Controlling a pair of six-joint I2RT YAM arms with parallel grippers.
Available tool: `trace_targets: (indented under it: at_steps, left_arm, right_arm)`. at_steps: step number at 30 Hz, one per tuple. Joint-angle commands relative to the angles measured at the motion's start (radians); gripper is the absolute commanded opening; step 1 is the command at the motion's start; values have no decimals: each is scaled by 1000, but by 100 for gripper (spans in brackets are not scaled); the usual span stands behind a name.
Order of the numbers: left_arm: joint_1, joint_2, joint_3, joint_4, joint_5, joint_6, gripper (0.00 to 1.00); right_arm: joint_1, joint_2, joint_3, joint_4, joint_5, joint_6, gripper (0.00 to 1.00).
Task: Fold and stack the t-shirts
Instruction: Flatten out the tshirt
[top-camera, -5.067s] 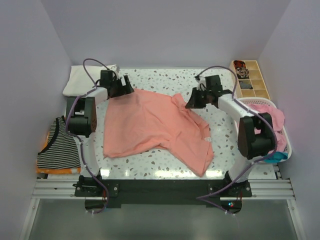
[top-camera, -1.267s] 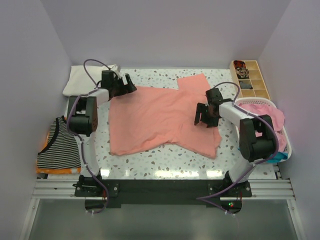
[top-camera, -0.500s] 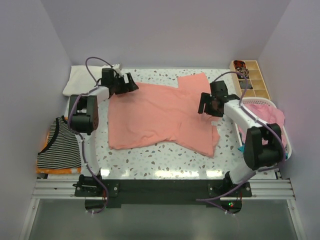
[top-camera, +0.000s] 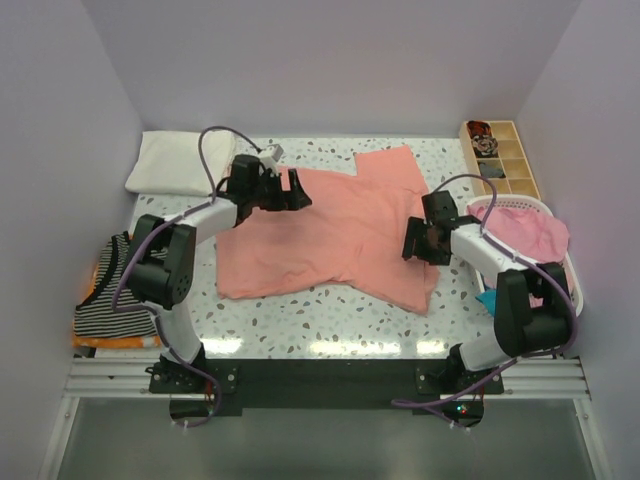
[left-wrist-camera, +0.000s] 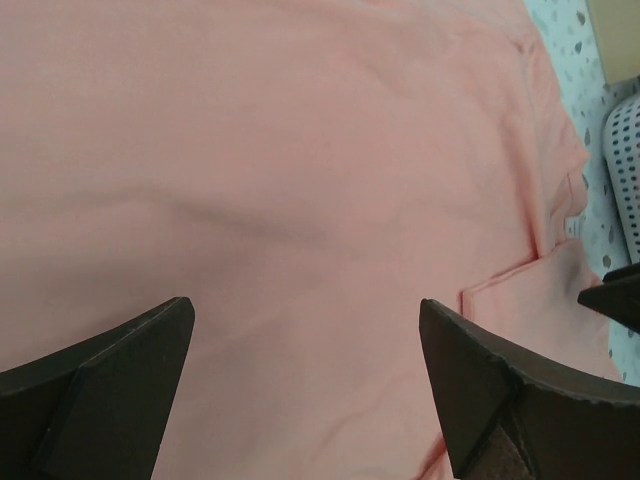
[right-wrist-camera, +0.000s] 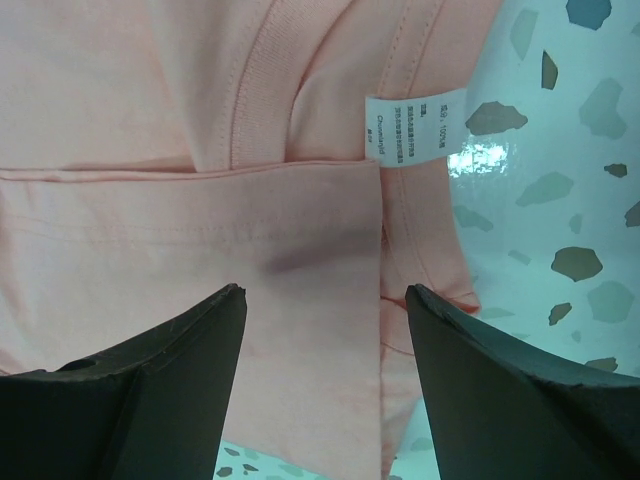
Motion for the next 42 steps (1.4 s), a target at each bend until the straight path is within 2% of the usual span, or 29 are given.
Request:
trace_targets:
  at_steps: [1, 8, 19, 22, 23, 32, 39, 42]
  left_arm:
    - [-9, -77, -141, 75, -47, -48, 100]
    - [-14, -119, -199, 51, -73, -17, 100]
    - [-15, -251, -318, 18, -113, -17, 100]
    - [-15, -258, -320, 14, -118, -14, 100]
    - [-17, -259, -318, 9, -116, -14, 100]
    - [-17, -236, -306, 3, -101, -8, 100]
    - [-15, -258, -306, -8, -113, -5, 100]
    - [-15, -276, -307, -22, -121, 1, 100]
  right_arm:
    - [-5, -15, -31, 78, -8, 14, 69]
    - [-22, 22, -39, 130, -17, 0, 66]
    - [-79, 67, -42, 193, -74, -28, 54]
    - [-88, 71, -49, 216, -84, -25, 42]
    - [-88, 73, -49, 218, -83, -26, 33]
    - [-92, 65, -53, 229, -112, -35, 0]
    - [-91, 3, -57, 191, -143, -47, 0]
    - [-92, -111, -60, 142, -187, -48, 0]
